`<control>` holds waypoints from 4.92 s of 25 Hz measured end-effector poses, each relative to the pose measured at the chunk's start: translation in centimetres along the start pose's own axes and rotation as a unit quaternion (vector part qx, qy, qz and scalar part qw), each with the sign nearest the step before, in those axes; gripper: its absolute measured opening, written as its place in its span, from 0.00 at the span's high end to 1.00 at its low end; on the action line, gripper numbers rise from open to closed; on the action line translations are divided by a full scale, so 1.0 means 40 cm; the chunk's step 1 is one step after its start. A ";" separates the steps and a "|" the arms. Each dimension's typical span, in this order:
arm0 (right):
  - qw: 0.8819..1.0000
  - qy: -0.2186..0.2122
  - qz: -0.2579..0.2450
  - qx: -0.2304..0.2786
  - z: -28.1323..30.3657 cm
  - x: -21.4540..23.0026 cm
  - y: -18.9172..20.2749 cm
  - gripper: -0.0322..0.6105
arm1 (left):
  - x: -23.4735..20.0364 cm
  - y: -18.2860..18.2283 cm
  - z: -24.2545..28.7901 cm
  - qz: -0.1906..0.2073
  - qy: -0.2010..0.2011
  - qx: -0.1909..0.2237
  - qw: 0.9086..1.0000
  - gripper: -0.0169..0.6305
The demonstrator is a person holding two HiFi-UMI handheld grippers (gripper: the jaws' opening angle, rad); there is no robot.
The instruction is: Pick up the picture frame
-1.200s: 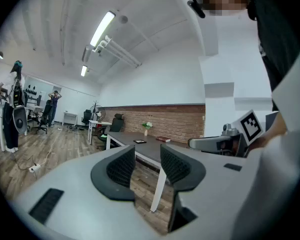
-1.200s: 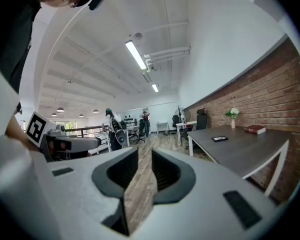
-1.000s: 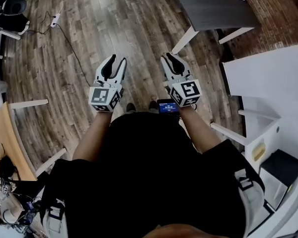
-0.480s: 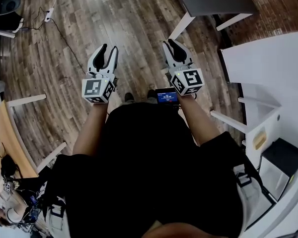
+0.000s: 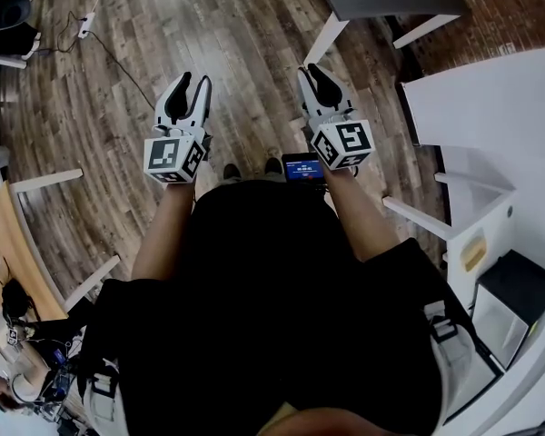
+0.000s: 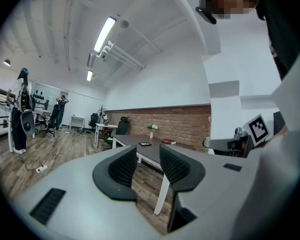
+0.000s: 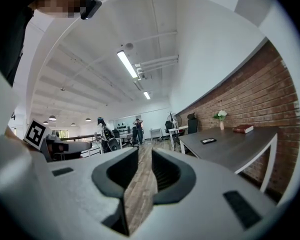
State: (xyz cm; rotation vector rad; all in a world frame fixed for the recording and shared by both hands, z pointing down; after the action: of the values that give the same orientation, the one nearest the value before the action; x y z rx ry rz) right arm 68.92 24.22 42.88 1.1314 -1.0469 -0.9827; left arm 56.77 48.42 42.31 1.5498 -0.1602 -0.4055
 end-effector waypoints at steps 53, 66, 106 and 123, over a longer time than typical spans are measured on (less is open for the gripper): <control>0.999 -0.032 0.017 -0.029 1.094 -0.004 -0.125 0.81 | -0.915 -0.131 0.618 -0.046 0.005 0.043 0.998 0.79; 0.999 -0.031 0.038 -0.013 1.528 0.183 -0.202 0.81 | -1.172 -0.198 0.989 -0.040 -0.005 0.019 0.999 0.80; 0.938 0.326 0.114 0.007 2.120 0.794 -0.265 0.81 | -1.484 -0.216 2.348 -0.005 0.400 -0.098 0.911 0.80; 0.864 0.456 0.212 0.001 2.032 0.941 -0.187 0.81 | -1.206 -0.088 2.666 -0.023 0.609 -0.215 0.763 0.80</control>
State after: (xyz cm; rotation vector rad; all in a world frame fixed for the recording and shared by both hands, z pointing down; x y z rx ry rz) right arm -2.05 -30.53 49.42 1.1106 -0.4637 -0.0301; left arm -25.80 -34.35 49.03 1.0909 0.9347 0.5583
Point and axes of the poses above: the fingertips, and each gripper's own axes: z forward along the fingers, x to its right, y out of its underside, the point moved 7 cm from there along -z, backward along the fingers, and after that the axes turned 15 degrees about y, right-handed, at the moved point
